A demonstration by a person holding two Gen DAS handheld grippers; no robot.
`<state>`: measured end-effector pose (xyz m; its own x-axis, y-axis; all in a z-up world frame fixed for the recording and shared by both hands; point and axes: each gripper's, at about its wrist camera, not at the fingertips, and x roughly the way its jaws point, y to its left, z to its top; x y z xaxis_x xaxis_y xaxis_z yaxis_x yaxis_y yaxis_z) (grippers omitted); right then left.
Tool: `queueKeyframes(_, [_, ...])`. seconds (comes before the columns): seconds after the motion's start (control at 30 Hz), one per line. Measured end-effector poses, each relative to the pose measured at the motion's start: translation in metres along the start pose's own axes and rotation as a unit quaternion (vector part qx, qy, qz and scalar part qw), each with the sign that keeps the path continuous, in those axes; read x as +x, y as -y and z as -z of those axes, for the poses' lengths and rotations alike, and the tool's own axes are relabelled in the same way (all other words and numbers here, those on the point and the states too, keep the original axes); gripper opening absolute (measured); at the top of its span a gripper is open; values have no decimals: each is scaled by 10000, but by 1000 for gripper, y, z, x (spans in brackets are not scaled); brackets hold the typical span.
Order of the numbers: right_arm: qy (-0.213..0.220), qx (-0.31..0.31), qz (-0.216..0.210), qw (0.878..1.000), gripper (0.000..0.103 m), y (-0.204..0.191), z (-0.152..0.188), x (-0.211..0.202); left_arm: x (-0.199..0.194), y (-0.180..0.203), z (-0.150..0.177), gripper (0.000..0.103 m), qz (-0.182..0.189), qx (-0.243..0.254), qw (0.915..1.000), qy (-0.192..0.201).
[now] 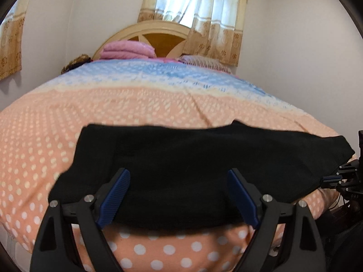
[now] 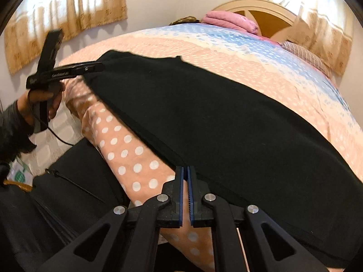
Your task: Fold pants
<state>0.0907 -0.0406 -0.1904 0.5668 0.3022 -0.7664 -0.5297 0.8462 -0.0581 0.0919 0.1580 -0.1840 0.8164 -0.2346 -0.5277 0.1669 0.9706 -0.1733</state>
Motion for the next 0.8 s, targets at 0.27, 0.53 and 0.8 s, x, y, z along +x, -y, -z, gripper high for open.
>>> queueKeyframes(0.27, [425, 1194, 481, 9908, 50, 77, 42, -61, 3, 56, -23, 90, 521, 493, 9974, -8])
queueKeyframes(0.53, [956, 2939, 1617, 9372, 50, 171, 107, -159, 29, 148, -32, 90, 1664, 1076, 9796, -339])
queueKeyframes(0.8, [1058, 4093, 2434, 8730, 50, 220, 153, -198, 37, 252, -16, 90, 2607, 2208, 9371, -719])
